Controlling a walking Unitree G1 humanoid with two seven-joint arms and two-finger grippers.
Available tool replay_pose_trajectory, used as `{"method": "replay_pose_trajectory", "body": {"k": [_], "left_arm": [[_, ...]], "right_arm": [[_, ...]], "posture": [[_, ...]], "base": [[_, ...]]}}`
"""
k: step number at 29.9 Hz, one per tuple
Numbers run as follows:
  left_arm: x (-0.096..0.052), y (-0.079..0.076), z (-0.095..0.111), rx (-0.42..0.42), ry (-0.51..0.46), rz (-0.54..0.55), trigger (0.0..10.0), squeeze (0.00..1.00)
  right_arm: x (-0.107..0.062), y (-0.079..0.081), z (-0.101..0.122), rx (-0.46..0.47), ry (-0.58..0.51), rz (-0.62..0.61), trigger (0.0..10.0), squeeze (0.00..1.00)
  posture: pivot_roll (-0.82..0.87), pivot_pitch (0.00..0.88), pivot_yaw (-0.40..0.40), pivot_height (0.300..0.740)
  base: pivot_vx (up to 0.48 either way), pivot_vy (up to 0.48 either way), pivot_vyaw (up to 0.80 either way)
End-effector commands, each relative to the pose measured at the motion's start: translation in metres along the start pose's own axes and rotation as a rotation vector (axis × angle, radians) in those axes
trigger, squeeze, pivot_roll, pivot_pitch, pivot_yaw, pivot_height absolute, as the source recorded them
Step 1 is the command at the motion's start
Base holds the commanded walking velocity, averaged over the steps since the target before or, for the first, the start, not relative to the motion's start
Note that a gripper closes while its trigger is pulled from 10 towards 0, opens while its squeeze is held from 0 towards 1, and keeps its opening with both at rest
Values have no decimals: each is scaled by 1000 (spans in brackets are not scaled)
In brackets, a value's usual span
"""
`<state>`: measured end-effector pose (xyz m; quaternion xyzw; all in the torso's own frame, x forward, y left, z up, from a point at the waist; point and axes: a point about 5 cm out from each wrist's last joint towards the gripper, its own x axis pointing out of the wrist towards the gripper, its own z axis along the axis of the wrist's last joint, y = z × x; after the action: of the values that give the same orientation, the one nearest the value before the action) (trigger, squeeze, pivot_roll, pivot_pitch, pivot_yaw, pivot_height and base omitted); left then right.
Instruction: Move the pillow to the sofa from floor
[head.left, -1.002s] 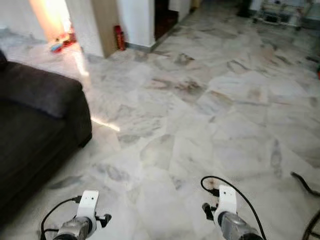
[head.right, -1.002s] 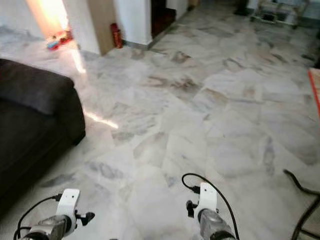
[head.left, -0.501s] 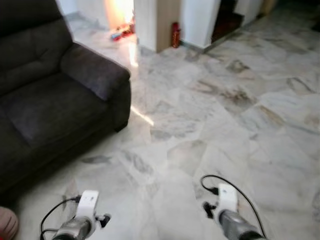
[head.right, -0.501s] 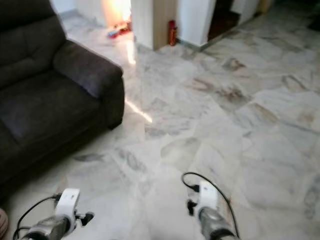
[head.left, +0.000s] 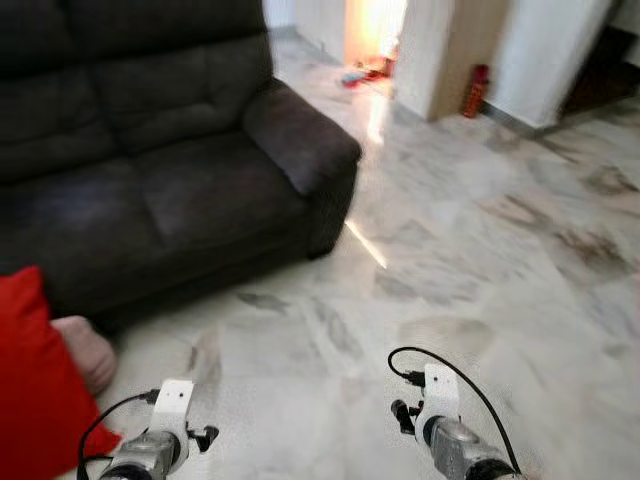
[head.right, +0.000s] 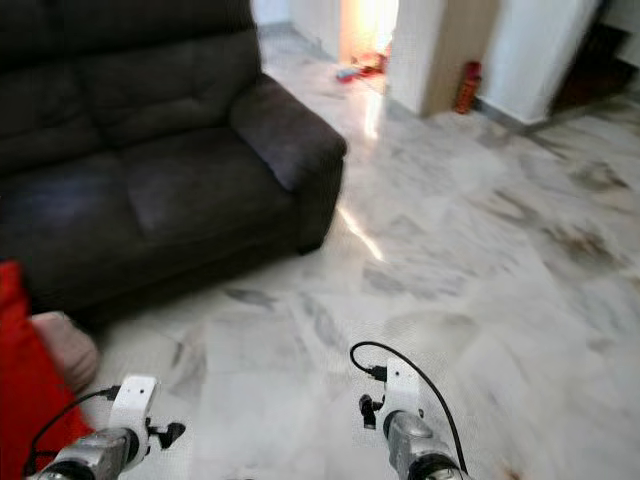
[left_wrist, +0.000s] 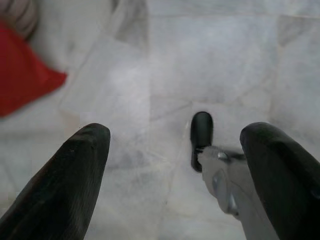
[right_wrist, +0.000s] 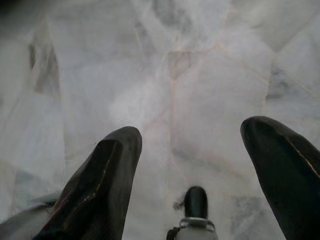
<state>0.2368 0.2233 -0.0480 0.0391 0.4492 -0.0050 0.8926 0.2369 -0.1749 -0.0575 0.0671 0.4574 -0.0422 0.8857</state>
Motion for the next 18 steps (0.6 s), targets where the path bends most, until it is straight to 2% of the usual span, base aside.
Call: {"method": "replay_pose_trajectory", "body": {"k": [1,18], "left_arm": [[-1,2,-8,2,32,4,10000,0],[-1,2,-7,2,30,4,10000,0]], "right_arm": [[0,1,1,9,-1,2,10000,0],[0,2,2,5,-2,4,10000,0]], "posture": [[25,58,-28,740],[28,61,-30,740]], "base": [[0,0,800],[0,0,800]]}}
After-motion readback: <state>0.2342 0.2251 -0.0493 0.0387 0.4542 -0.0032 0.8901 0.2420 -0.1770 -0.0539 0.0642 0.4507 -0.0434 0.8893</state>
